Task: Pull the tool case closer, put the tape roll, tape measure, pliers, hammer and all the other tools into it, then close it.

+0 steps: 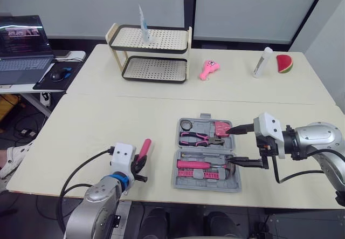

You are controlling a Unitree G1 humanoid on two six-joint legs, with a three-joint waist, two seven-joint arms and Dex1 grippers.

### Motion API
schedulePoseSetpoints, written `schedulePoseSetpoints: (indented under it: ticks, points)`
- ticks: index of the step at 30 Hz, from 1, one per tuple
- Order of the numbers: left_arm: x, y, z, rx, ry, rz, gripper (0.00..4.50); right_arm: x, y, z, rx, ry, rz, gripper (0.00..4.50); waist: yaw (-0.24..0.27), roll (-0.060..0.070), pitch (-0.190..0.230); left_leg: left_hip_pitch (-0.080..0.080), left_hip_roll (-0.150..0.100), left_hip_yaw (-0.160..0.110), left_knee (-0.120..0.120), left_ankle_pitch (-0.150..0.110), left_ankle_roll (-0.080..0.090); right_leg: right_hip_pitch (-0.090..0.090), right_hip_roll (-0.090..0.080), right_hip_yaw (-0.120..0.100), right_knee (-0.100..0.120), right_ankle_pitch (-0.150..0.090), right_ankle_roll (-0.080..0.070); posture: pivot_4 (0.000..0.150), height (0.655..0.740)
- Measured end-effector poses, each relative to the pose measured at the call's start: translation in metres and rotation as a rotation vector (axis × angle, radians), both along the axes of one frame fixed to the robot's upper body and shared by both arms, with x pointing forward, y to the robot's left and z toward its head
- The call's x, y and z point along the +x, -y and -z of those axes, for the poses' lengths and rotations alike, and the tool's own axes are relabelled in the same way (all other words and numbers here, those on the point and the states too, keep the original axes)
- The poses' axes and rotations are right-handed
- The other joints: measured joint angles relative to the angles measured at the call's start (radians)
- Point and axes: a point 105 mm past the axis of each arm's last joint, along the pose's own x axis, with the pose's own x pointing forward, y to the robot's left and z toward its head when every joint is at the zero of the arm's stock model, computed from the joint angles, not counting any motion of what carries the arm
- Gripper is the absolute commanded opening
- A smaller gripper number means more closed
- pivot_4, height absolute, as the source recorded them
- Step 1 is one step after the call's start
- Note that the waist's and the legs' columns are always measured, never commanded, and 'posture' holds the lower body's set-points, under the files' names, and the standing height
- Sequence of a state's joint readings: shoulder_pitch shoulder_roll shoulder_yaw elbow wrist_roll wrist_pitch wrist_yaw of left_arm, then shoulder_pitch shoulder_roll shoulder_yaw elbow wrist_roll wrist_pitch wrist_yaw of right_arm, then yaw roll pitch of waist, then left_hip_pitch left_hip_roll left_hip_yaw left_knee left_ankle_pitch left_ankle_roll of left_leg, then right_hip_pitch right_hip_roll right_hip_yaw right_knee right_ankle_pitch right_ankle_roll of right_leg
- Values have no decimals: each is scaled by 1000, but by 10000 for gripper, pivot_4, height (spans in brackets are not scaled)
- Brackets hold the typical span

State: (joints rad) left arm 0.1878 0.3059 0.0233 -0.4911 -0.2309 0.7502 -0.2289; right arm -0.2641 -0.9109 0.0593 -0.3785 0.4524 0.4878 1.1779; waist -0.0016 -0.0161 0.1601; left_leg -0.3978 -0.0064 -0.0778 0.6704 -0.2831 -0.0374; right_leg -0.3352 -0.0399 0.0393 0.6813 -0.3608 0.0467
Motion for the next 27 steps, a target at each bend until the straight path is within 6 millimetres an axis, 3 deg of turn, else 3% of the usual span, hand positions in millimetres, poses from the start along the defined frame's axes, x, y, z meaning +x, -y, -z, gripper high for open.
schedulePoseSetpoints:
  ticks: [11,19,27]
  points:
    - [2,7,17,36,-14,-55,6280,0,0,0,-1,-2,-2,45000,0,0,0,0,0,0,0,0,0,0,0,0,0,0,0,1500,7290]
    - [3,8,18,26,-4,-87,6280,-1,0,0,-5,-6,-9,45000,0,0,0,0,0,0,0,0,0,0,0,0,0,0,0,1500,7290]
    - [2,7,16,0,-4,-100,32018,-2,2,0,-14,-10,-9,45000,0,0,0,0,0,0,0,0,0,0,0,0,0,0,0,1500,7290]
